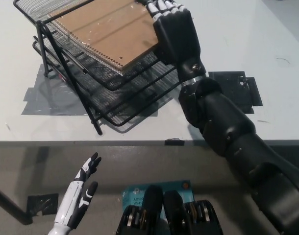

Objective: A person hands a notebook to the robot and the robot grabs it with its right hand and places it in the file tray kept in the centre of the desk infront of it.

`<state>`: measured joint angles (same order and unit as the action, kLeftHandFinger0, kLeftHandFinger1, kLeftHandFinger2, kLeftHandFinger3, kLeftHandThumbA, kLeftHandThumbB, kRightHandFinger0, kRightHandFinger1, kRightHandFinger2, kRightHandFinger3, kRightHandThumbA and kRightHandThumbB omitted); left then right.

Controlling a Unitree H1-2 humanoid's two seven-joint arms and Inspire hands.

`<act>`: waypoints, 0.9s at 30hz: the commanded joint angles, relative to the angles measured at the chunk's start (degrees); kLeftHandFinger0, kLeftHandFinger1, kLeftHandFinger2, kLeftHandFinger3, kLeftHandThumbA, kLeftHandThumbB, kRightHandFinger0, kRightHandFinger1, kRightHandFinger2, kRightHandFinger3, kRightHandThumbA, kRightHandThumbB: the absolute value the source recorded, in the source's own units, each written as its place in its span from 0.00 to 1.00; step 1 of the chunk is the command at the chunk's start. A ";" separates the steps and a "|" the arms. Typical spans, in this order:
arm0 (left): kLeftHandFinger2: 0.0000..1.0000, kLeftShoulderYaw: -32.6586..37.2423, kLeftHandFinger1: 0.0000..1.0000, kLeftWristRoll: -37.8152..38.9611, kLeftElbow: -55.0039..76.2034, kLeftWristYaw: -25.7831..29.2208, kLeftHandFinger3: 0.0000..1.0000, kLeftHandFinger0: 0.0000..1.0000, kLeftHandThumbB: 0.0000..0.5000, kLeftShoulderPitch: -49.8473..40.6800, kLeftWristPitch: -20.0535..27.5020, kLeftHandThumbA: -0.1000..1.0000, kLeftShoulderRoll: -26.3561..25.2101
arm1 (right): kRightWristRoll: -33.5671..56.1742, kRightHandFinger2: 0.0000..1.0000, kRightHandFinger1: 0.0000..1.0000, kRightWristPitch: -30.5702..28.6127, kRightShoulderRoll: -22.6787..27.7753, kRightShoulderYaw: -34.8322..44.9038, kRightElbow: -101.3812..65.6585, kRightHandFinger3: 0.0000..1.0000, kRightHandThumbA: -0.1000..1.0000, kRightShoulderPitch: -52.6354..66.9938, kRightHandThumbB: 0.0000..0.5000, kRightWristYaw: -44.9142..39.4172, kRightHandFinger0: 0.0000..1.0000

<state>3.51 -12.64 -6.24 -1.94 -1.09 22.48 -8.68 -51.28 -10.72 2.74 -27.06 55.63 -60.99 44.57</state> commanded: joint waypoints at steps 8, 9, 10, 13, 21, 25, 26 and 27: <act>1.00 0.51 1.00 -0.43 3.97 -1.62 1.00 1.00 0.53 1.61 -1.06 0.89 -2.02 | 52.03 1.00 1.00 37.65 34.51 -9.15 -59.89 1.00 0.62 -23.36 1.00 -96.90 1.00; 1.00 0.51 1.00 -0.43 3.97 -1.62 1.00 1.00 0.53 1.61 -1.06 0.89 -2.02 | 52.03 1.00 1.00 37.65 34.51 -9.15 -59.89 1.00 0.62 -23.36 1.00 -96.90 1.00; 1.00 0.55 1.00 -0.47 3.93 -1.61 1.00 1.00 0.53 1.96 -1.23 0.86 -1.91 | 58.12 1.00 1.00 37.65 37.31 -9.50 -59.67 1.00 0.66 -26.88 1.00 -100.63 1.00; 1.00 0.59 1.00 0.39 3.72 -1.95 1.00 1.00 0.55 2.45 -1.65 0.84 -1.76 | 62.74 1.00 1.00 37.65 39.70 -9.97 -59.99 1.00 0.67 -30.94 1.00 -103.43 1.00; 1.00 0.49 1.00 0.95 3.51 -2.02 1.00 1.00 0.59 3.49 -2.58 0.75 -1.47 | 64.26 1.00 1.00 37.65 43.53 -9.89 -59.38 1.00 0.69 -41.14 1.00 -110.10 1.00; 1.00 0.50 1.00 1.70 3.66 -2.48 1.00 1.00 0.61 3.59 -3.08 0.73 -1.56 | 63.53 1.00 1.00 37.65 44.36 -10.82 -59.57 1.00 0.67 -44.07 1.00 -113.08 1.00; 1.00 0.52 1.00 1.74 3.64 -2.53 1.00 1.00 0.62 3.69 -3.13 0.73 -1.59 | 63.40 1.00 1.00 37.65 44.47 -11.15 -59.61 1.00 0.64 -44.66 1.00 -113.99 1.00; 1.00 0.54 1.00 1.84 3.72 -2.63 1.00 1.00 0.62 3.73 -3.26 0.73 -1.62 | 63.48 1.00 1.00 37.65 44.62 -11.62 -59.58 1.00 0.60 -45.24 1.00 -114.78 1.00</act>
<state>3.51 -12.61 -7.62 -1.94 -1.00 21.08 -8.67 -36.34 -1.52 16.90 -29.65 41.85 -59.21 12.30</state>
